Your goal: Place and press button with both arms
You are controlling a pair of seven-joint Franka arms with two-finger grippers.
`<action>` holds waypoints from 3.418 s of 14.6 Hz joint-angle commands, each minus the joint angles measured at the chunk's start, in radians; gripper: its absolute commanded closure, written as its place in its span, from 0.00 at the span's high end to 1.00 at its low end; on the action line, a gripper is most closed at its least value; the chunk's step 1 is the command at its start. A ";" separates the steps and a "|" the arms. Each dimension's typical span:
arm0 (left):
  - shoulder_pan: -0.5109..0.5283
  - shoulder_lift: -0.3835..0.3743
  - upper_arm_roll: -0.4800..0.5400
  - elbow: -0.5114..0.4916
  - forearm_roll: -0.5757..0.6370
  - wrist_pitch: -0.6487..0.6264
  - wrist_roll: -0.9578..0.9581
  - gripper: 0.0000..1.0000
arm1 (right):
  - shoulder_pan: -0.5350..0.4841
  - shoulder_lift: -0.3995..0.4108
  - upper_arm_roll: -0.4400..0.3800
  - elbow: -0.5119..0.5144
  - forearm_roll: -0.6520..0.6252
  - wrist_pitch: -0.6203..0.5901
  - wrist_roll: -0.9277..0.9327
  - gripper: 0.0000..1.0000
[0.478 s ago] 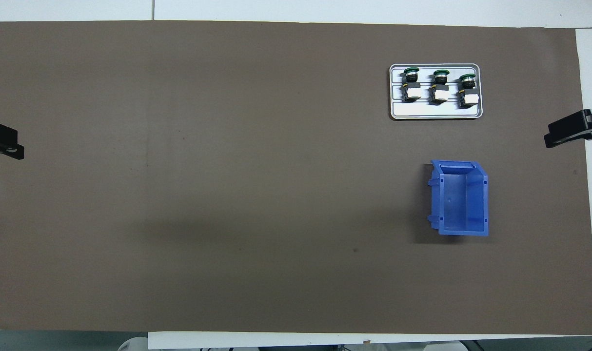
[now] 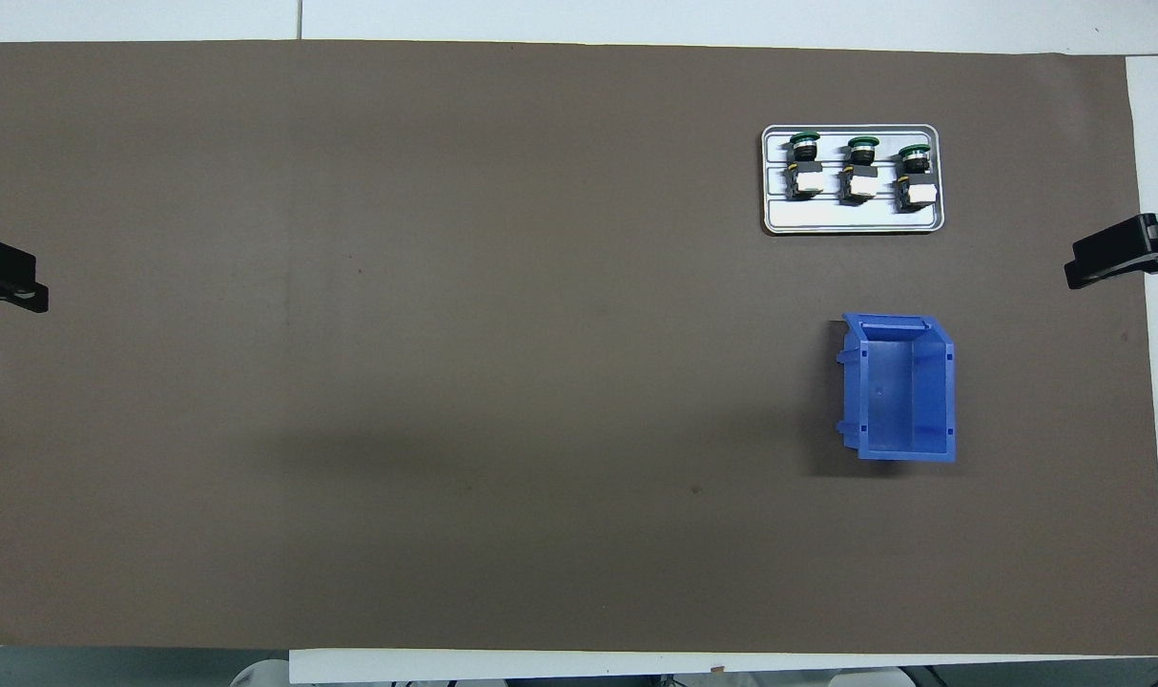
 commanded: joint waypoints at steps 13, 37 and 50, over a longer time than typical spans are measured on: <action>-0.006 -0.029 0.009 -0.039 -0.003 0.010 -0.003 1.00 | 0.177 0.497 0.016 0.207 0.044 0.480 0.168 1.00; -0.018 -0.029 0.009 -0.039 -0.007 0.016 -0.009 1.00 | 0.180 0.617 0.014 0.005 -0.013 0.805 0.161 0.00; -0.017 -0.038 0.009 -0.055 -0.007 0.023 -0.003 1.00 | 0.571 0.508 0.023 0.109 0.009 0.464 1.103 0.00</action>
